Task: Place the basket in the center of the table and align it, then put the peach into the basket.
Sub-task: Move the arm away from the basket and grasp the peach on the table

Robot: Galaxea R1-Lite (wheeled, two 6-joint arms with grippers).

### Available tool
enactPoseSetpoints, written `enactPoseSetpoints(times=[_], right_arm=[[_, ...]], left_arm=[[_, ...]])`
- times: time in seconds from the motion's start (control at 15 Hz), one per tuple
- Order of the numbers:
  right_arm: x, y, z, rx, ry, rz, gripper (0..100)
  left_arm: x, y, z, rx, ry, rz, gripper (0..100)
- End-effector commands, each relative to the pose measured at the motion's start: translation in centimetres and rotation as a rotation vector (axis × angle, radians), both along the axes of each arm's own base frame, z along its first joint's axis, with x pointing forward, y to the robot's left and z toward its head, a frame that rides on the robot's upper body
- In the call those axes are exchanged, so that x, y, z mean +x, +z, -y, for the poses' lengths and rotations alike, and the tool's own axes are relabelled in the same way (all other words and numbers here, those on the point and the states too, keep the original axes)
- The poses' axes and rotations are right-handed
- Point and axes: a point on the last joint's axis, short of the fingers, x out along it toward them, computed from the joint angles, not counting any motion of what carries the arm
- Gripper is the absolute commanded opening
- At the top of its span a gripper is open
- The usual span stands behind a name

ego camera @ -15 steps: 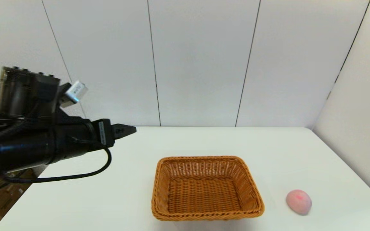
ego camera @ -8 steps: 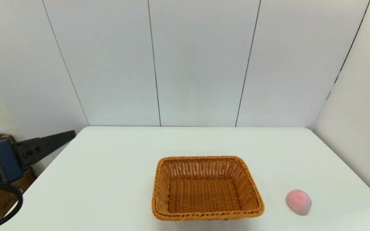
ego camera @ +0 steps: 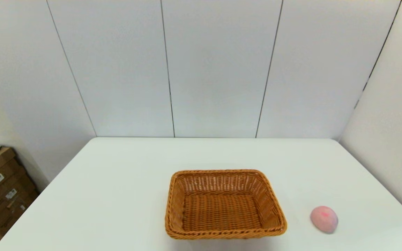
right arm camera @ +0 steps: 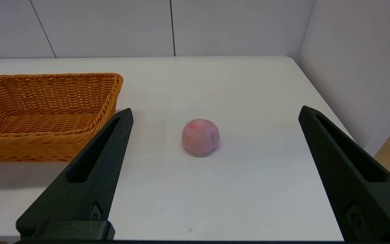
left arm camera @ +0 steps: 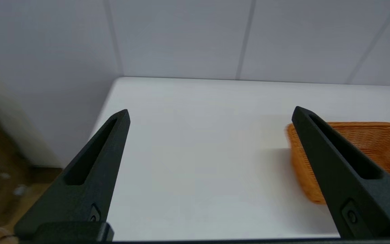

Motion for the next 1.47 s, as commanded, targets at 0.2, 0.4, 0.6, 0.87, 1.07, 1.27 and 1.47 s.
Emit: enactPoseSetpoints(times=[0.2,0.4,0.6,0.87,1.07,1.27,1.47], right_arm=[[0.0,0.0,0.0,0.001,0.000,0.002,100],[0.0,0.0,0.0,0.001,0.000,0.002,100],[0.0,0.0,0.0,0.001,0.000,0.002,100],[0.0,0.0,0.0,-0.002,0.000,0.002,100],[0.0,0.0,0.0,-0.005,0.000,0.004,100],[-0.4,1.3,0.0,-0.014,0.015,0.036,100],[-1.4,3.8,-0.2,-0.011,0.073,-0.057,100]], left_arm=[[-5.0,-5.2,-0.3,0.020,0.098,0.144,100],[-5.7,-7.7,-0.3,0.031,0.098,0.163,100],[-5.1,-11.9,-0.3,0.073,0.097,0.120,100],[-4.4,-13.3,-0.1,0.068,0.016,0.123,100],[-4.4,-13.9,-0.1,0.054,0.010,0.067,100],[-4.4,-13.8,-0.1,0.046,0.009,0.070,100],[-4.4,-13.9,-0.1,0.018,0.013,0.068,100]])
